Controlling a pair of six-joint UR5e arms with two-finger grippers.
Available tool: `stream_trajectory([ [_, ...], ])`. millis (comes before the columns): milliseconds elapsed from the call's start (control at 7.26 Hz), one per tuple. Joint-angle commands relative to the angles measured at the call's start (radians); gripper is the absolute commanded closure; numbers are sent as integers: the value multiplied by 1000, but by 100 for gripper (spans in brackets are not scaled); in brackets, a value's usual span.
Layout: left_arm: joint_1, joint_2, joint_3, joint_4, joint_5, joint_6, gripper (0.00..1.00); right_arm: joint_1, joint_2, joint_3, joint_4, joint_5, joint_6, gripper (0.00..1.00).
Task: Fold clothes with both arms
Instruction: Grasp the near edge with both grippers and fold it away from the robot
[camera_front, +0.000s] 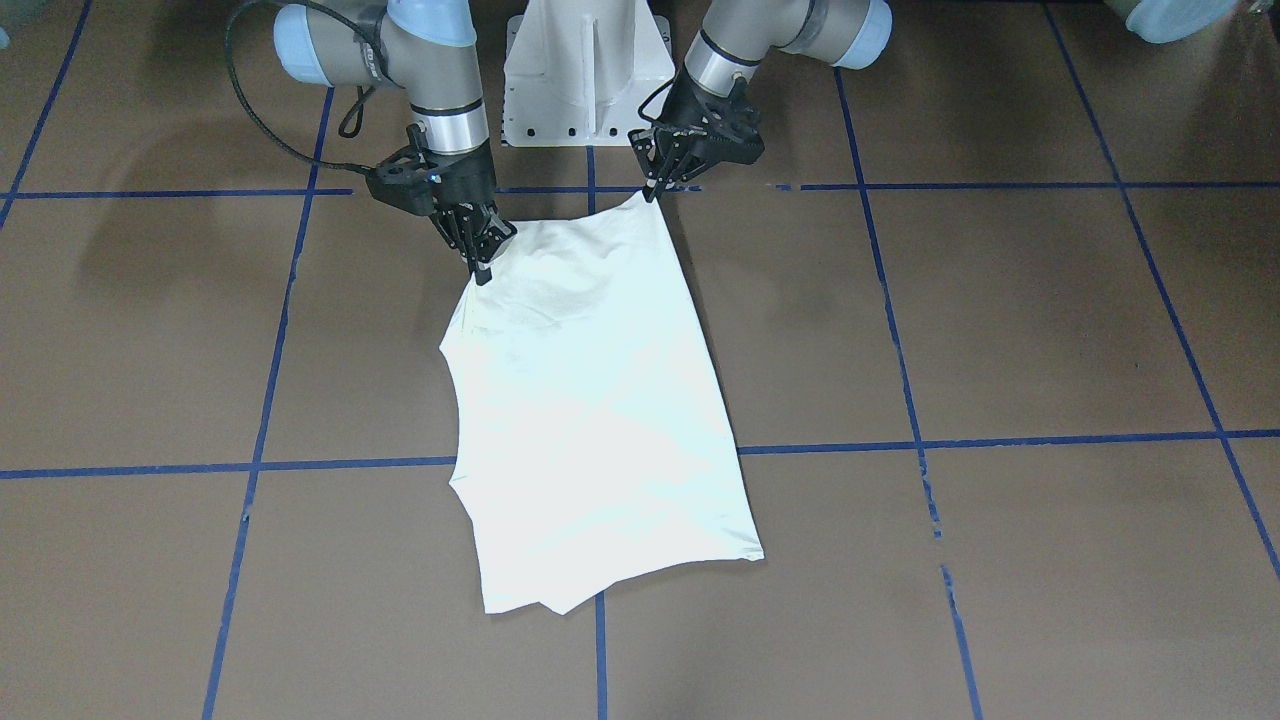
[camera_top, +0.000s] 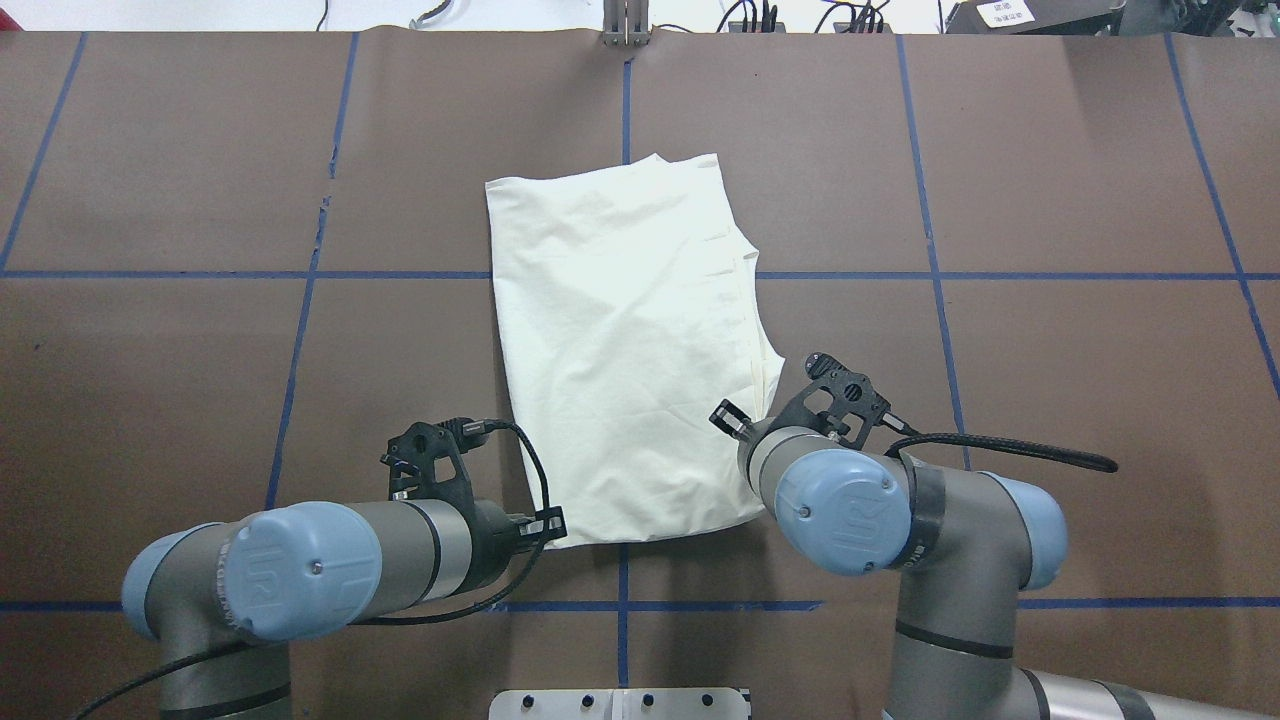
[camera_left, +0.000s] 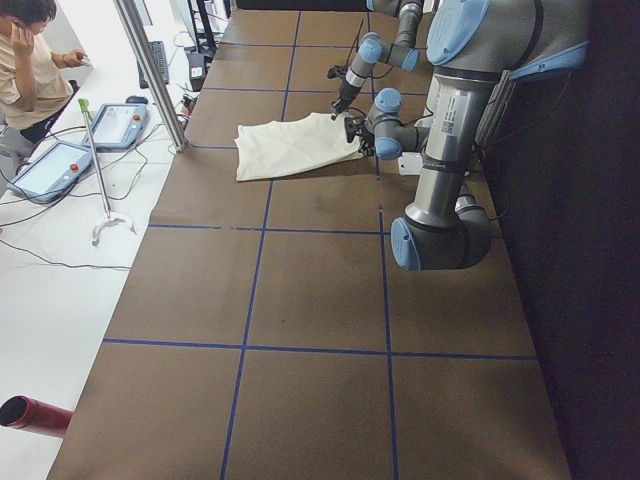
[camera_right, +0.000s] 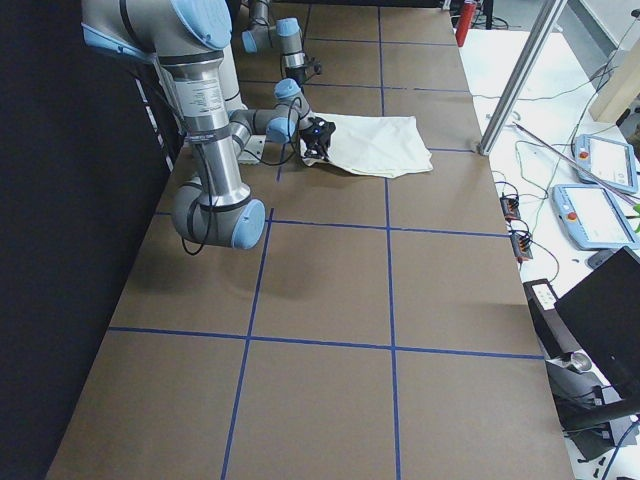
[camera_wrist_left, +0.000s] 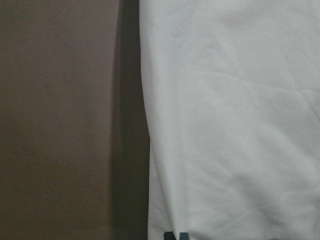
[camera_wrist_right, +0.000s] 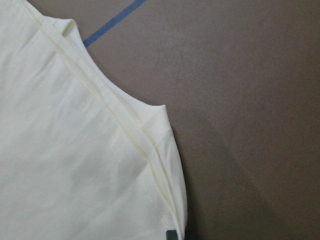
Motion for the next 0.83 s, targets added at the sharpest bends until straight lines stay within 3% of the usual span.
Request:
stream_trajectory([
  [0,1,-8,-268,278,-23,-2,100,-33,-27,231,-176,5,20,100],
  [138,3,-14,-389,403,-49,-9,100,-80,-27,347,-276,10,67,100],
  [276,1,-49,-435,484,-54,-7,100,-111,-20,414,-342,10,81,100],
  [551,-15,-86,-392,499,-53,42,100,-104,3,352,-340,6,66,100],
  [689,-95,-107,-351,499,-57,136,100,-44,48,270,-329,12,54,100],
])
